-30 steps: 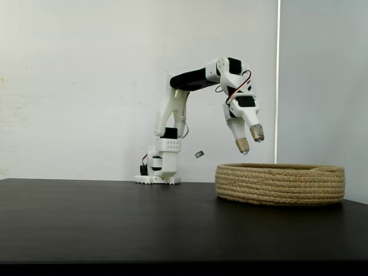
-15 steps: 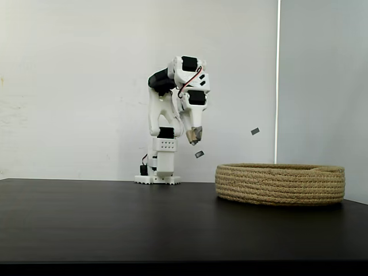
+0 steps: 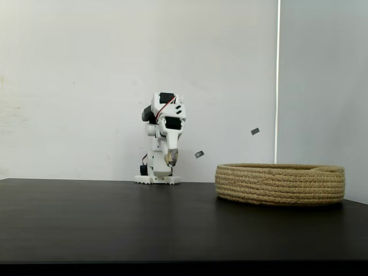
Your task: Place the lego blocks in the tray
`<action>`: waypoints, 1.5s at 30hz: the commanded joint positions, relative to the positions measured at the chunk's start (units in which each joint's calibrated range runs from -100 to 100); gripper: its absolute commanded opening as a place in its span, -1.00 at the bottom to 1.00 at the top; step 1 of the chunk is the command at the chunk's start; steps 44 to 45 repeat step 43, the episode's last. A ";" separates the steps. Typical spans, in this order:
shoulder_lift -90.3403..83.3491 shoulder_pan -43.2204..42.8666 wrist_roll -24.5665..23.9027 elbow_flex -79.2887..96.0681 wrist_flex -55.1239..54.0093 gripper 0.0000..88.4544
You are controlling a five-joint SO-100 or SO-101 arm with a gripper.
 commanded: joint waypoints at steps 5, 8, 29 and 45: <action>-14.66 2.80 4.49 13.72 -1.58 -0.99; -14.74 1.32 3.86 14.54 -3.00 -0.99; -14.74 -0.99 2.39 14.54 -2.83 -0.99; -14.74 0.99 1.22 14.45 -2.83 -0.99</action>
